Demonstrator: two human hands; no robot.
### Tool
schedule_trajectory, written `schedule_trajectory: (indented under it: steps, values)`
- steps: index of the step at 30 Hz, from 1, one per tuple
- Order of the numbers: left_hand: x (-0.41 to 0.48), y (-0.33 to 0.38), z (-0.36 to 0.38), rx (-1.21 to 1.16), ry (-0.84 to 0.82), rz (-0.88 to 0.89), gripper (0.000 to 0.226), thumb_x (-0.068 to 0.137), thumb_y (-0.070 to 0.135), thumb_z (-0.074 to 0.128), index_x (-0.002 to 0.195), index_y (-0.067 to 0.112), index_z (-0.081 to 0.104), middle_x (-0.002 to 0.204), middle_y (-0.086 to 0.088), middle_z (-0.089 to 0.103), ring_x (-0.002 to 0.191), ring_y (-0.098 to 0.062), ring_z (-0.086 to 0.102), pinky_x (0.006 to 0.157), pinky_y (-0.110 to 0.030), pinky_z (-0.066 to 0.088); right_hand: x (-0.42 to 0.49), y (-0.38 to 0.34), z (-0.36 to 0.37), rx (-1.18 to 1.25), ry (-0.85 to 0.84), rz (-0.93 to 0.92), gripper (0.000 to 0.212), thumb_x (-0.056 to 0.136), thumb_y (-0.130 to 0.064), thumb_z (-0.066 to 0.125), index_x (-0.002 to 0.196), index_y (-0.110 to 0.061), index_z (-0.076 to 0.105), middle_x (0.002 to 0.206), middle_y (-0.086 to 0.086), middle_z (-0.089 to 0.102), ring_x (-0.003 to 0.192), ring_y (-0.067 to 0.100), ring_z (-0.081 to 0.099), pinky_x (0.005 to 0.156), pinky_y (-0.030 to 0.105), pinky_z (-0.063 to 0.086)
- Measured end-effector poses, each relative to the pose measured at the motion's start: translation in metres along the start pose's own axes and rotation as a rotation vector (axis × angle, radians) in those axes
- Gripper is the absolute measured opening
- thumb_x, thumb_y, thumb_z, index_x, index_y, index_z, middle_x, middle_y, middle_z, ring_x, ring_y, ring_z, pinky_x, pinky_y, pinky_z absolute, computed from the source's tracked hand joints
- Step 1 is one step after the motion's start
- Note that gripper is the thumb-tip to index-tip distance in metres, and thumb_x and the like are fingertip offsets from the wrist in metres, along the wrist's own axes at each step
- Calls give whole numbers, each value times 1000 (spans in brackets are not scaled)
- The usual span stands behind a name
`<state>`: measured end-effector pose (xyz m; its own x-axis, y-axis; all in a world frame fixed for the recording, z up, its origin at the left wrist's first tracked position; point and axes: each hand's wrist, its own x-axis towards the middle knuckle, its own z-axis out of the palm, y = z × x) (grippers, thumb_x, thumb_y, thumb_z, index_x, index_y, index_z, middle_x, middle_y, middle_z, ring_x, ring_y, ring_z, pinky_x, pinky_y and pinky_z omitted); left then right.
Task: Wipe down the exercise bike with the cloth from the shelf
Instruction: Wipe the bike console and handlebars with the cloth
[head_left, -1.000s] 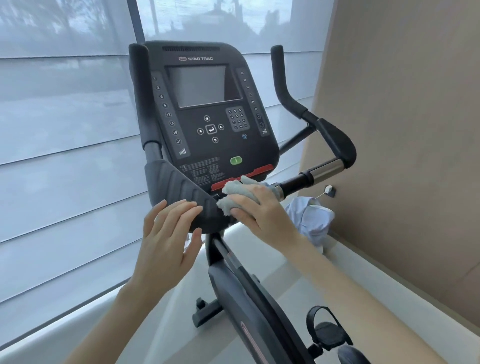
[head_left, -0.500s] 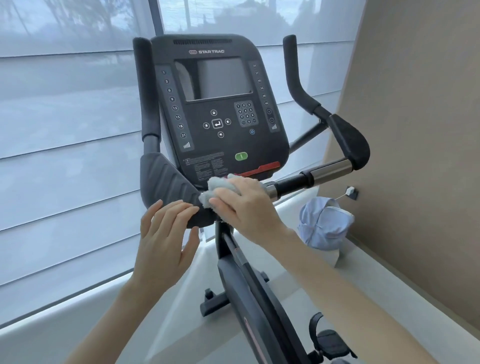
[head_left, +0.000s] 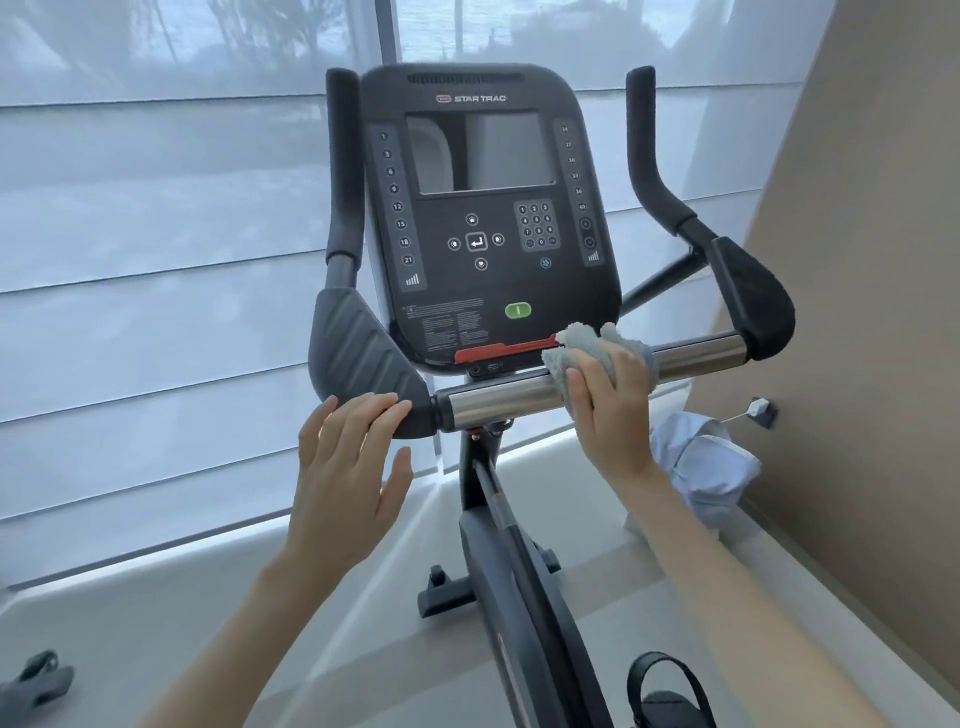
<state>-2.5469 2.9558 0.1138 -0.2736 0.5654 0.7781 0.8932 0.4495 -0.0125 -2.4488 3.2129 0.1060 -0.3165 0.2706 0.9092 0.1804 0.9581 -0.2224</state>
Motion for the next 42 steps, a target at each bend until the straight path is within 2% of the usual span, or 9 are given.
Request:
schedule_trajectory:
  steps: [4, 6, 9, 14, 20, 25, 31, 36, 42]
  values:
    - [-5, -7, -5, 19, -58, 57, 40, 94, 20, 44, 128, 3, 56, 132, -11, 55, 126, -24, 46, 110, -47, 29, -25, -52, 24, 101, 45, 28, 29, 103, -30, 33, 119, -14, 51, 128, 11, 39, 125, 31, 37, 107, 52, 30]
    - [-6, -9, -8, 26, -71, 66, 41, 94, 21, 44, 129, 3, 55, 134, -10, 54, 128, -22, 45, 112, -46, 27, -36, -84, 39, 85, 4, -52, 30, 102, -33, 35, 125, -17, 48, 132, 11, 38, 129, 32, 35, 109, 57, 27]
    - [-9, -11, -11, 35, -79, 60, 41, 94, 22, 43, 129, 3, 54, 136, -10, 53, 130, -21, 44, 113, -44, 25, -46, -112, 54, -4, -27, -161, 36, 99, -39, 40, 129, -20, 44, 134, 10, 39, 129, 31, 37, 113, 53, 22]
    - [-10, -12, -11, 22, -77, 50, 42, 95, 22, 42, 131, 3, 53, 138, -9, 52, 131, -21, 44, 113, -44, 24, -28, -42, 35, -88, -4, -454, 35, 96, -24, 52, 130, -19, 44, 131, 12, 40, 126, 32, 38, 111, 52, 27]
    - [-13, -9, -6, -6, -55, 21, 43, 94, 22, 43, 130, 2, 53, 138, -10, 51, 132, -22, 42, 114, -45, 24, -15, 25, 0, -69, -111, -253, 33, 100, -32, 41, 129, -15, 45, 129, 11, 41, 122, 31, 41, 102, 55, 36]
    - [-14, -8, -7, -9, -62, 17, 43, 94, 23, 42, 131, 2, 52, 140, -10, 50, 133, -22, 41, 113, -46, 24, -13, -36, 8, 25, -59, 69, 34, 101, -35, 36, 115, -13, 58, 121, 15, 53, 116, 31, 45, 98, 55, 38]
    - [-14, -7, -7, -19, -51, 5, 43, 94, 23, 43, 130, 1, 53, 139, -11, 50, 132, -23, 42, 113, -47, 25, -27, -116, 31, -14, -147, -73, 39, 99, -39, 39, 118, -15, 64, 122, 14, 60, 122, 28, 43, 112, 48, 25]
    - [-15, -8, -6, -28, -58, 2, 44, 94, 23, 42, 130, 2, 53, 139, -11, 50, 132, -23, 42, 113, -47, 24, -16, -67, 18, -34, -108, -306, 31, 99, -38, 42, 119, -19, 55, 122, 8, 51, 116, 27, 46, 107, 45, 31]
    - [-16, -3, -3, -46, -44, -35, 44, 94, 23, 41, 130, 1, 53, 138, -13, 51, 131, -26, 43, 112, -49, 26, 4, 1, -10, -43, -111, -74, 37, 98, -31, 39, 100, -7, 67, 100, 14, 64, 94, 29, 53, 91, 43, 39]
